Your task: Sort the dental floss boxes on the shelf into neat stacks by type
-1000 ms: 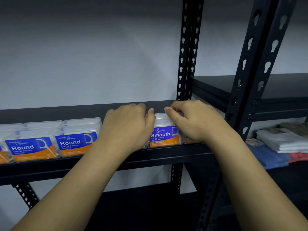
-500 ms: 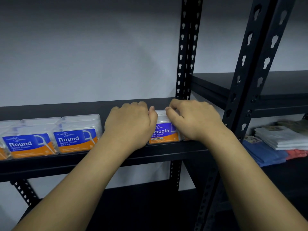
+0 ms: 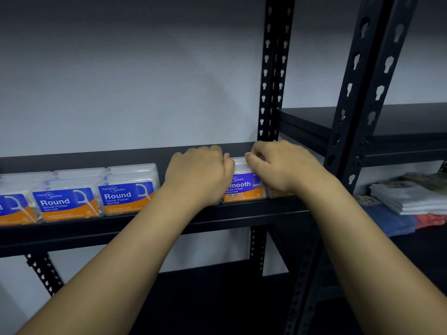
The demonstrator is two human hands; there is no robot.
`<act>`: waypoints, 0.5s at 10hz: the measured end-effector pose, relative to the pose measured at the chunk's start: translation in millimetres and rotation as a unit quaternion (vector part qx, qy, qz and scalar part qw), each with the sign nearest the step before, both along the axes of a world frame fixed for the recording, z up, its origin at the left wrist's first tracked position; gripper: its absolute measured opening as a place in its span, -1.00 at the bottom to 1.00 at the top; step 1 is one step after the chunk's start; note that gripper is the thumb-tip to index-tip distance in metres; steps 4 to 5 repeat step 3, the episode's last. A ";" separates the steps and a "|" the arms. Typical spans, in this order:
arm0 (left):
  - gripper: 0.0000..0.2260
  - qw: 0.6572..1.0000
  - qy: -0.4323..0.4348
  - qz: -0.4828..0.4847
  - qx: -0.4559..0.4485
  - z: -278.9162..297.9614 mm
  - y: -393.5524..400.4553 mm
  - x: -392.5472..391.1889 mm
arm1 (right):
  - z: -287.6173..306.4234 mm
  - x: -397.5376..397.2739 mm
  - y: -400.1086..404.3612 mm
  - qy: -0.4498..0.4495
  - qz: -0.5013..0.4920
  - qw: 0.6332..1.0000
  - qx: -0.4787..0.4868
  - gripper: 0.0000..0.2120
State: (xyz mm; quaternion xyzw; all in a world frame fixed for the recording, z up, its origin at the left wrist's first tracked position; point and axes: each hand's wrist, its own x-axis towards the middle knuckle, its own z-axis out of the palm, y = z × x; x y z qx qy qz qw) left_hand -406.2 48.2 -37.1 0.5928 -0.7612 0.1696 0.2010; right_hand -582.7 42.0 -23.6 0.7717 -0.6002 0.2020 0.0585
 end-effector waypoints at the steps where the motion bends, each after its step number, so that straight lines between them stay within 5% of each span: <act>1: -0.66 1.000 0.006 -0.008 -0.004 7.3 -0.1 2.3 | 10.6 2.5 -2.1 -0.016 0.012 1.000 0.011 -0.64; 5: -0.57 0.997 0.011 0.058 0.052 41.9 -3.8 48.8 | 28.6 25.4 -9.4 -0.003 0.045 0.998 0.042 -0.57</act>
